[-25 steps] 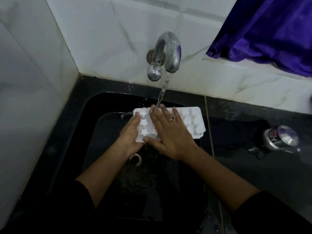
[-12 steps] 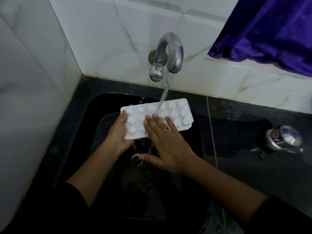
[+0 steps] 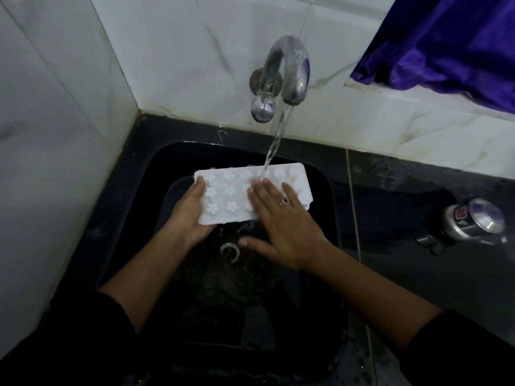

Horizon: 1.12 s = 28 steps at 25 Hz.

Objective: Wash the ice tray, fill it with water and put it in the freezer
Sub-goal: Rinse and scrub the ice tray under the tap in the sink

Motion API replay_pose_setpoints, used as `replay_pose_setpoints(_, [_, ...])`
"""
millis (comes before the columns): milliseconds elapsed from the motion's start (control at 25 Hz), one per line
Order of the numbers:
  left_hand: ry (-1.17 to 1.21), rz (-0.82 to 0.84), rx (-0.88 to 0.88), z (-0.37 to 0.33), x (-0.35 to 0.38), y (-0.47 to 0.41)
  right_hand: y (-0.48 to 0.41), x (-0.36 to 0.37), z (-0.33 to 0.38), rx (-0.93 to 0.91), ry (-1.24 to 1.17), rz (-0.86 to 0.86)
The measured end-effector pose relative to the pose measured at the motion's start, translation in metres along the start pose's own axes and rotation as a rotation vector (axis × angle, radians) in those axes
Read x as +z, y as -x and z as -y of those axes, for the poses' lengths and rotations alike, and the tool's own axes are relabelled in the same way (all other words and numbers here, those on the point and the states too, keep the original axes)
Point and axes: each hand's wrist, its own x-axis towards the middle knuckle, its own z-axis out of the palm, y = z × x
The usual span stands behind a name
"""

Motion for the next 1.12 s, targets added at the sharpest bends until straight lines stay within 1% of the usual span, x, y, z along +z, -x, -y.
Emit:
replay_pose_setpoints(120, [-0.021,0.027,0.007,0.004,0.002,0.002,-0.021,-0.011,-0.009,0.143,-0.090,-0.050])
replay_pose_setpoints(160, [-0.024,0.026,0.026,0.002,0.003,0.002,-0.019,-0.010,-0.005,0.135,-0.101,-0.051])
replay_pose_setpoints(240, [-0.009,0.009,0.055,-0.004,0.001,0.001,-0.002,-0.003,0.007,0.058,-0.077,-0.017])
replay_pose_setpoints(320, [-0.002,-0.020,0.043,-0.009,-0.002,0.003,0.007,0.001,0.008,0.015,-0.020,0.013])
replay_pose_setpoints(360, [-0.011,-0.021,0.026,-0.008,-0.002,0.004,0.002,-0.001,0.001,0.034,-0.023,0.007])
replay_pose_setpoints(480, [-0.023,-0.001,-0.025,0.000,0.000,0.009,-0.022,-0.015,-0.017,0.212,-0.086,-0.028])
replay_pose_setpoints(520, [-0.021,0.003,-0.010,-0.001,0.000,0.009,-0.021,-0.016,-0.015,0.200,-0.094,-0.035])
replay_pose_setpoints(600, [0.006,-0.032,0.033,-0.011,-0.003,0.008,-0.004,-0.010,-0.002,0.068,-0.066,-0.001])
replay_pose_setpoints(680, [-0.003,-0.053,0.026,-0.020,-0.008,0.008,0.010,-0.004,0.004,0.001,-0.001,0.035])
replay_pose_setpoints(720, [-0.017,-0.050,0.016,-0.019,-0.007,0.010,0.005,-0.005,-0.001,0.016,-0.006,0.023])
replay_pose_setpoints(840, [-0.022,-0.014,-0.002,-0.008,-0.001,0.018,-0.021,-0.016,-0.017,0.195,-0.054,-0.029])
replay_pose_setpoints(880, [-0.016,-0.009,0.020,-0.008,-0.001,0.017,-0.021,-0.016,-0.016,0.188,-0.057,-0.041])
replay_pose_setpoints(960, [0.023,-0.053,0.049,-0.018,-0.006,0.016,-0.006,-0.009,-0.007,0.071,-0.050,-0.018])
replay_pose_setpoints(1040, [0.028,-0.063,0.047,-0.025,-0.016,0.013,0.009,-0.004,-0.004,0.003,-0.001,0.007])
replay_pose_setpoints(1080, [0.020,-0.055,0.046,-0.025,-0.017,0.014,0.006,-0.003,-0.008,0.005,0.004,-0.007])
replay_pose_setpoints(1120, [0.009,-0.045,0.040,-0.024,-0.016,0.014,-0.001,-0.004,-0.012,0.044,-0.007,-0.031])
